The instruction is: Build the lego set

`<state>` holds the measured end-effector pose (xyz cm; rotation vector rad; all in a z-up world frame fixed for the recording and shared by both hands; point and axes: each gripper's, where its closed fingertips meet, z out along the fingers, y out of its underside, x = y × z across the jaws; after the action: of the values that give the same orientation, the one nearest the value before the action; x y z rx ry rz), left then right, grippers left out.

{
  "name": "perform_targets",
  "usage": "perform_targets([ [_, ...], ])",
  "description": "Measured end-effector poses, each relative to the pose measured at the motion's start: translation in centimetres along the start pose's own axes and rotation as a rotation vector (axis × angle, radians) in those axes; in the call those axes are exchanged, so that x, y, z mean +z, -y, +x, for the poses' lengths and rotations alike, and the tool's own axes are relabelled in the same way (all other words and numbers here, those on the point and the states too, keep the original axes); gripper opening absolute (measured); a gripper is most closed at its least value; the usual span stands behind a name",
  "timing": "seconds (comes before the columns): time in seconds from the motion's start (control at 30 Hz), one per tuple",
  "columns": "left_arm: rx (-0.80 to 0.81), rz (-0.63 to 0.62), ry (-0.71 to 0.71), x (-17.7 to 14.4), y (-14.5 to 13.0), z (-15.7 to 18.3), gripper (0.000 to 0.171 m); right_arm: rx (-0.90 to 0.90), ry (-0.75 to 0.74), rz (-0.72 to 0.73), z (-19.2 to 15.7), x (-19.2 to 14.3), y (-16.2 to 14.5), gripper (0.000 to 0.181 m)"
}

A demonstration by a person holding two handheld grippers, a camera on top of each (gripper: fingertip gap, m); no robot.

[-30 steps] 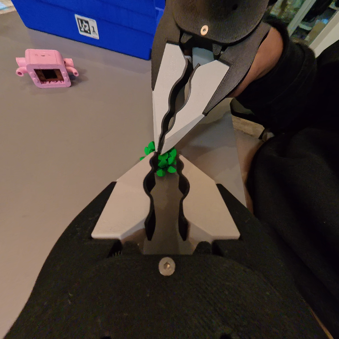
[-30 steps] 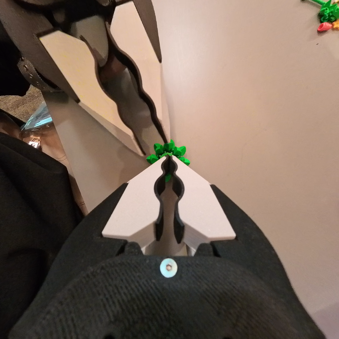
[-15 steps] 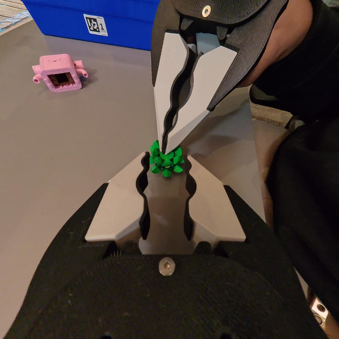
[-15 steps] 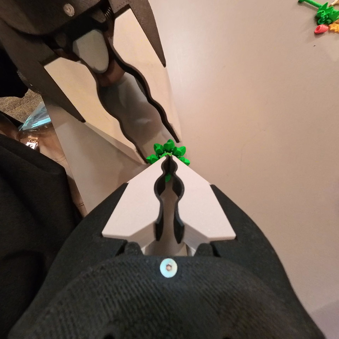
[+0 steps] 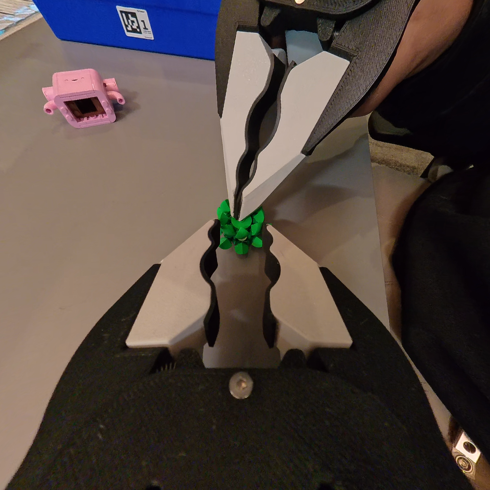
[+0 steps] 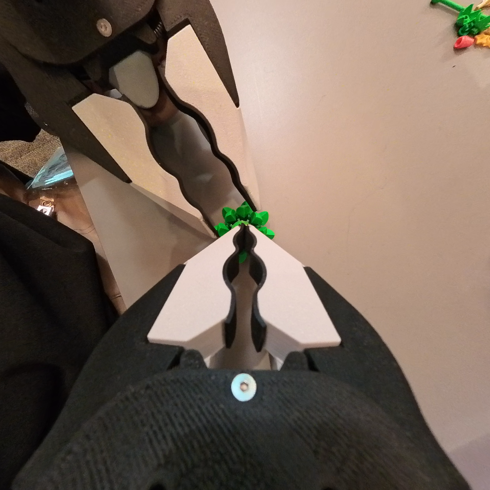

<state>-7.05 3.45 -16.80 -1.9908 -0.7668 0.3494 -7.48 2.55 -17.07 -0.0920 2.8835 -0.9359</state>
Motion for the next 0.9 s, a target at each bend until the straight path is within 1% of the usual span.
perform_targets([
  [0.67, -0.019, 0.007, -0.019, -0.14, 0.02, 0.04, 0.029, 0.009, 0.005, 0.007, -0.03, 0.02, 0.01, 0.0],
  [0.9, -0.021, -0.002, -0.014, -0.05, -0.09, -0.02, 0.031, -0.02, -0.035, -0.018, 0.14, -0.12, -0.05, 0.0],
])
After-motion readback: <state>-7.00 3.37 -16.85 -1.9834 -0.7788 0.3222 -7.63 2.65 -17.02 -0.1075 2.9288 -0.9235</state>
